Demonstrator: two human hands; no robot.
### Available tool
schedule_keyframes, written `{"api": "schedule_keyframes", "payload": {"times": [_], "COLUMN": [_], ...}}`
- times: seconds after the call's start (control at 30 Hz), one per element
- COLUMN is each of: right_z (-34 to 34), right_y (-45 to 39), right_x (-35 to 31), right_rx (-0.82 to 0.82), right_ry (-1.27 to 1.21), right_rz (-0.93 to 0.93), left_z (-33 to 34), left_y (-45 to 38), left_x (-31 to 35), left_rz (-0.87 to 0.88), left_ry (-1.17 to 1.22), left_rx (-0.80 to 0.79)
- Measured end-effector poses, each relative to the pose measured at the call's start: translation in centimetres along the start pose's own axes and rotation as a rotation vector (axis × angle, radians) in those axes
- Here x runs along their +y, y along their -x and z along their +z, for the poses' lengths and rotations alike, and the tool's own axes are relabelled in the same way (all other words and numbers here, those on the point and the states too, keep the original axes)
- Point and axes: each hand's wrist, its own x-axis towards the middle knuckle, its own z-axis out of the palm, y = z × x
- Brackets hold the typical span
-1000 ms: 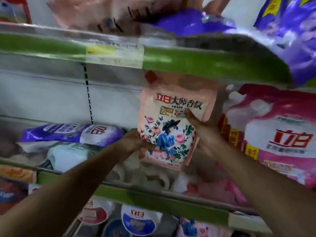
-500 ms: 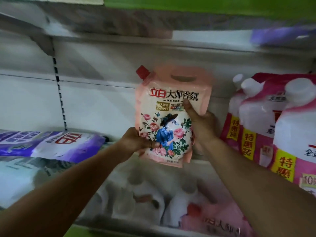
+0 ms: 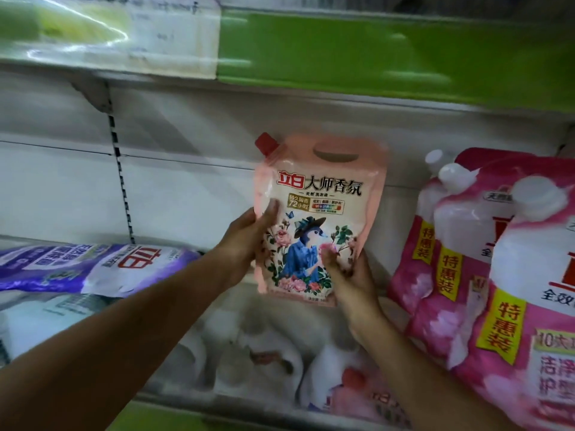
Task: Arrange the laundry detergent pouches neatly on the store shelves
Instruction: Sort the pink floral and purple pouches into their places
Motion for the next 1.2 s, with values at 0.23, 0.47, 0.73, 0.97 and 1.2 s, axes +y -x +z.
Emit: {"api": "schedule_keyframes", "payload": {"times": [0.23,0.47,0.73,0.97,1.2], "right_z": [-1.5,-1.4,0.3,1.0,0.8], "right_y": [-0.5,-0.2,6.3,16.3,23.6], "right_x": [1.0,1.2,-5.2,-15.4,-29.5], "right_rx": [-0.059,-0.037,0.035,-0.099,-0.172], "right_ry": [0.099,0.094,0.204,0.279,0.287], "right_rz": [0.030,0.057,0.176,0.262,0.320], "left_z": [0.6,0.6,1.9,5.0,7.4], "left_y": [-0.8,-0.3,6.7,18.5,29.1], "left_x": [0.9,0.7,0.7,5.8,17.5], "left_rz": [-0.027,-0.028,-0.193,-0.233,-0.158], "left_ry": [0.064,0.019,-0.037,-0.070,-0.233], "left_rx": [0.101,0.179,0.366,0.320,0.195]}}
